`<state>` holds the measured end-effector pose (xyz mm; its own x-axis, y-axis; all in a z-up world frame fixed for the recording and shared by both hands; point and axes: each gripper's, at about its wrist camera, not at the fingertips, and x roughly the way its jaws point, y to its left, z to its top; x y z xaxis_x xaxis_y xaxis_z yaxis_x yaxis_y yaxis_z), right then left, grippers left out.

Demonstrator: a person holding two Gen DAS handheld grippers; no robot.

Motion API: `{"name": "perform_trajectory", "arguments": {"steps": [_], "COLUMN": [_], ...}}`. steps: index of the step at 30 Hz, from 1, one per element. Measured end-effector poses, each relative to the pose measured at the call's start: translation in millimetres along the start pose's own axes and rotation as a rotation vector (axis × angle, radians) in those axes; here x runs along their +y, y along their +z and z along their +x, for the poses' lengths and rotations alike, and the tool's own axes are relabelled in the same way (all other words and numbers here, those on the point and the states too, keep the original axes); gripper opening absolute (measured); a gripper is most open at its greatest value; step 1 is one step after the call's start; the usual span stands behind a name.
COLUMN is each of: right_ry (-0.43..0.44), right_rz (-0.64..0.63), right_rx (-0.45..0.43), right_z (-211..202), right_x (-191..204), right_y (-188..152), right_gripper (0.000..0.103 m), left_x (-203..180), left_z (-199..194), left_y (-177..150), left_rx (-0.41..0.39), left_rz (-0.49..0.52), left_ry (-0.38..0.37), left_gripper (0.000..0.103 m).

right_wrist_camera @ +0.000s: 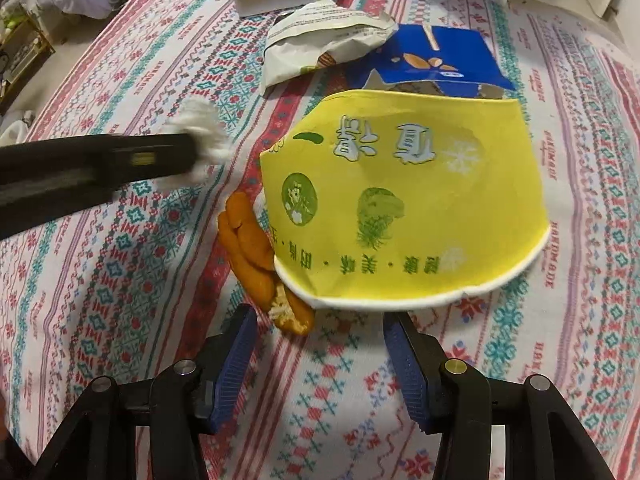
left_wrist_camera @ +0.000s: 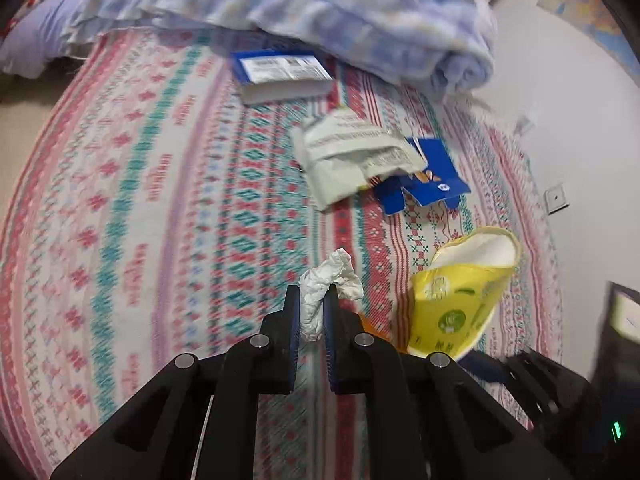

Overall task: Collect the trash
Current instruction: 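Grasp the small white tissue with the left tool while the right tool grasps the orange peel, then carry the tissue and orange peel to the white bin and open both tools over it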

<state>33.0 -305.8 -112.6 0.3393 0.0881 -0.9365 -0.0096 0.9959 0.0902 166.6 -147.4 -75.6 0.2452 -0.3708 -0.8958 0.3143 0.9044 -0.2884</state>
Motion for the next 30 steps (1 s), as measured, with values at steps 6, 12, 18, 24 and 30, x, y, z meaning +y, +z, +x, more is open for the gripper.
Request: {"name": "perform_trajectory", "arguments": {"steps": [6, 12, 18, 24, 30], "right_ry": [-0.002, 0.071, 0.134, 0.343, 0.506], "right_rz": [0.018, -0.004, -0.035, 0.071, 0.165], "right_rx": [-0.026, -0.048, -0.128, -0.153, -0.146], "right_z": [15, 10, -13, -30, -41], "right_x": [14, 40, 75, 82, 74], "right_y": [18, 20, 17, 20, 27], "right_gripper": [0.057, 0.015, 0.015, 0.015, 0.015], "left_x": [27, 60, 97, 137, 165], "left_z": [-35, -78, -121, -132, -140], "left_y": [-27, -44, -57, -71, -78], "left_rx": [-0.018, -0.051, -0.105, -0.096, -0.105], "left_rz": [-0.055, -0.093, -0.122, -0.176, -0.21], "left_ry": [-0.014, -0.016, -0.016, -0.026, -0.035], "left_gripper": [0.012, 0.012, 0.012, 0.012, 0.012]}}
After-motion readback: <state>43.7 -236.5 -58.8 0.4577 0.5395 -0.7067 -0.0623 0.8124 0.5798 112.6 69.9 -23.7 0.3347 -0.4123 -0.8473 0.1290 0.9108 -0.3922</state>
